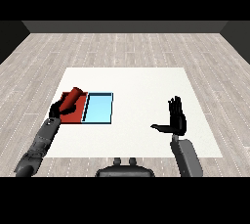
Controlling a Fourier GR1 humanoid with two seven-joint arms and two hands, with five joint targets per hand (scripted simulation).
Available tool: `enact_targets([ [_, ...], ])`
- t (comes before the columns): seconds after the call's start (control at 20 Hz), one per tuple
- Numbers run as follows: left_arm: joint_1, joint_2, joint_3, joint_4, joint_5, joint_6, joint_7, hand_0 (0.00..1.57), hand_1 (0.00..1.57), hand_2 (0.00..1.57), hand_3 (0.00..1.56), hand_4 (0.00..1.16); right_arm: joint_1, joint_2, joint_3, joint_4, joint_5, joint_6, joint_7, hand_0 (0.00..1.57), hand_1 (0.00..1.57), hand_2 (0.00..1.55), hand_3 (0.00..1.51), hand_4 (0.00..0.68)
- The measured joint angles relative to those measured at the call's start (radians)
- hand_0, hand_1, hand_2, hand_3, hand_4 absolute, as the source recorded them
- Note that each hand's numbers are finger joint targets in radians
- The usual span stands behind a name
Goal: Pick the red can and put it in the red box
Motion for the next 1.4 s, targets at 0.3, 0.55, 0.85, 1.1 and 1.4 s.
enact_targets([
  [0.3,-0.065,-0.040,-0.002,0.225,-0.037,-0.042,-0.010,0.26,0.26,0.57,0.50,0.64,-0.050,0.007,-0.010,0.080,0.015,0.007,-0.024,0.00,0.00,0.00,0.00,0.000],
  [0.55,-0.105,-0.038,-0.031,0.338,-0.081,-0.145,-0.011,0.00,0.00,0.00,0.00,0.00,-0.087,0.020,-0.021,0.116,0.013,0.009,-0.032,0.00,0.00,0.00,0.00,0.000],
  [0.85,-0.131,-0.021,0.096,0.315,0.030,-0.165,-0.142,0.00,0.00,0.00,0.00,0.00,-0.086,0.025,-0.028,0.145,0.006,0.045,-0.073,0.00,0.00,0.00,0.00,0.000],
  [1.1,-0.137,-0.073,0.247,0.164,0.195,-0.291,-0.377,0.00,0.00,0.00,0.00,0.00,-0.091,0.025,-0.025,0.143,-0.005,0.064,-0.073,0.00,0.00,0.00,0.00,0.000],
  [1.4,-0.082,-0.227,0.321,-0.039,0.336,-0.490,-0.589,0.00,0.00,0.00,0.00,0.00,-0.079,0.002,-0.023,0.149,0.006,0.092,-0.086,0.00,0.00,0.00,0.00,0.000],
])
